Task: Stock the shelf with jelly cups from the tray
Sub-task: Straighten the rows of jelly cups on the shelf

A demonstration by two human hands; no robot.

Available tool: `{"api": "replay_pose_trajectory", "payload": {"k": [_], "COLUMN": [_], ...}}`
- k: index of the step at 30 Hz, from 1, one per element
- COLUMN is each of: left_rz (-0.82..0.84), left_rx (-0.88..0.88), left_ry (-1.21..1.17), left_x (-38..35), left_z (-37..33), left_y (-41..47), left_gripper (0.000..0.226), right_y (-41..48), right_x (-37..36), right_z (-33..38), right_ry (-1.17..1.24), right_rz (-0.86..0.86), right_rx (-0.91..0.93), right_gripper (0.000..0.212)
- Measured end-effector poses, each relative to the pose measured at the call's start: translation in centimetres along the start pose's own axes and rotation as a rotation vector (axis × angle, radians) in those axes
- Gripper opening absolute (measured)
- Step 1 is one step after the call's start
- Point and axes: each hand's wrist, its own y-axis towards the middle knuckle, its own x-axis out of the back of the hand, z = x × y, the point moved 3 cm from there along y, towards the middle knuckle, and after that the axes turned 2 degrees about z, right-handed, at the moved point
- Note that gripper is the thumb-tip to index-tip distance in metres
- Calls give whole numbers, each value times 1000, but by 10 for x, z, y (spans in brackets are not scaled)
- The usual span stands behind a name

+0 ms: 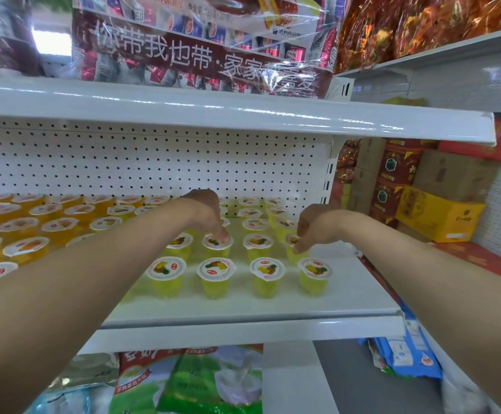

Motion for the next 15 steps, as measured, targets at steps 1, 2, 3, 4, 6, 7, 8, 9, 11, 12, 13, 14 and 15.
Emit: {"api": "replay_pose_trajectory", "payload": {"k": [1, 2, 3, 4, 6, 7, 8, 9, 11, 12, 13, 14, 15], "left_rz": [0, 2, 2, 2, 1, -2, -3, -2, 6, 13, 19, 24, 27], "left_rx": [-1, -2, -4, -6, -1, -2, -2, 1, 8, 12, 15, 15, 18], "left_ry": [6, 12, 17, 21, 16, 15, 13, 16, 25, 28, 26, 26, 27], "left_x": [0, 0, -1, -1, 0, 0, 1, 1, 1, 1, 0, 0, 0], "left_z": [0, 0, 0, 0, 0, 0, 0, -1, 0, 0, 0, 0, 0], "left_y": [1, 1, 1, 1, 0, -1, -2, -4, -4, -4, -3, -3, -2], "left_gripper": [42, 42, 42, 42, 40, 41, 47, 55, 49, 42, 42, 44, 48], "right_y": [1, 3, 4, 5, 6, 5, 6, 6, 7, 8, 9, 9, 8], "right_x": [0, -1, -1, -1, -1, -1, -1, -1, -2, -3, -3, -3, -3], "right_z": [0, 0, 0, -1, -2, -2, -2, -1, -1, -1, -1, -2, -1], "right_ry": [5, 10, 14, 18, 22, 24, 25, 22, 15, 13, 11, 10, 9], "right_rz": [-3, -6, -6, -8, -9, -10, -11, -12, -14, -18, -22, -22, -21], "right_rx": [2, 4, 5, 4, 5, 7, 7, 7, 8, 7, 7, 5, 3], "right_gripper": [55, 55, 55, 54, 54, 53, 52, 52, 49, 48, 48, 47, 47]}}
